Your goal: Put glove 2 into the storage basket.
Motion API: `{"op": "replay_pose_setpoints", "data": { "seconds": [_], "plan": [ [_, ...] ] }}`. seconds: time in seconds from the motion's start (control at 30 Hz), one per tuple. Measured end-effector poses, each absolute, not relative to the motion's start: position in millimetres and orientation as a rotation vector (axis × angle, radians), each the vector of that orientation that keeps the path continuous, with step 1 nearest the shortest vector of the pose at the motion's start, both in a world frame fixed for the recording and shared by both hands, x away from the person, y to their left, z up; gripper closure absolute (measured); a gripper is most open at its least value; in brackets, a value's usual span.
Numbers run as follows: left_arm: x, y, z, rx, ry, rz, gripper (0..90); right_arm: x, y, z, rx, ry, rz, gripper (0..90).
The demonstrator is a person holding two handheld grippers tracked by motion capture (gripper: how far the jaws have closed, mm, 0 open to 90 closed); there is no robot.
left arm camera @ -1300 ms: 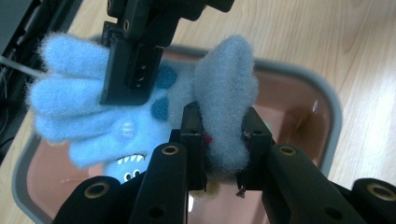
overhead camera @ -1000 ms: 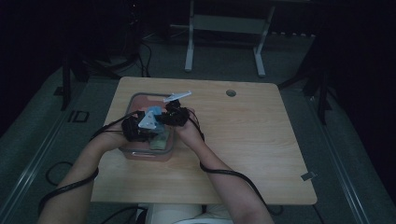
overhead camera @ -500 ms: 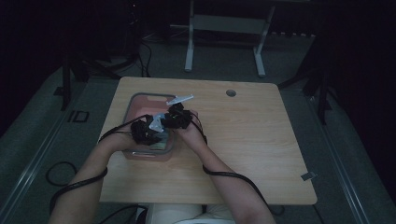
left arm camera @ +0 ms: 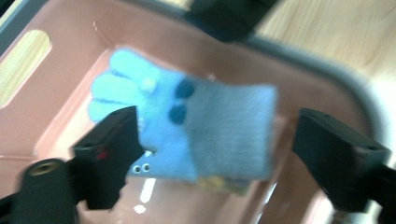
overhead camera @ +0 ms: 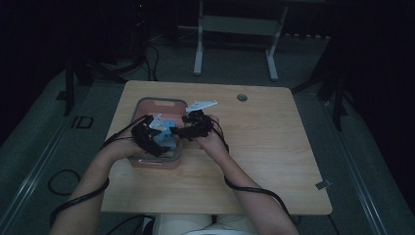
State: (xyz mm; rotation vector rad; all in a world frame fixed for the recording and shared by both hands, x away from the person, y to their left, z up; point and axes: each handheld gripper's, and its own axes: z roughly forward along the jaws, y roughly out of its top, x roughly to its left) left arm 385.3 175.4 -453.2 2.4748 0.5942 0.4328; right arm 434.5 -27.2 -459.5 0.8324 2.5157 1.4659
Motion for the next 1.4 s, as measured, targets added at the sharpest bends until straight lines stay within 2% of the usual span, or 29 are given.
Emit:
{"op": "replay_pose_setpoints", "data": {
  "seconds": [0.07, 0.27, 0.47, 0.77, 1.4],
  "plan": [
    [381, 176, -447, 2.421, 0.615, 0.441, 13.6, 432, -32, -458, 0.820, 2.522, 1.483, 24.5],
    [369, 171, -441, 2.343, 0.659, 0.375, 2.2, 422, -48, -457, 0.804, 2.516, 1.509, 19.5],
    [362, 160, -438, 2.285, 0.645, 0.387, 2.2, 417, -61, -461, 0.771, 2.512, 1.495, 14.1],
    [346, 133, -435, 2.232, 0.547, 0.379, 2.2, 410, -84, -462, 0.754, 2.506, 1.436, 14.1],
    [324, 80, -445, 2.247, 0.390, 0.381, 2.3, 399, -134, -470, 0.770, 2.464, 1.361, 14.1]
  ]
}}
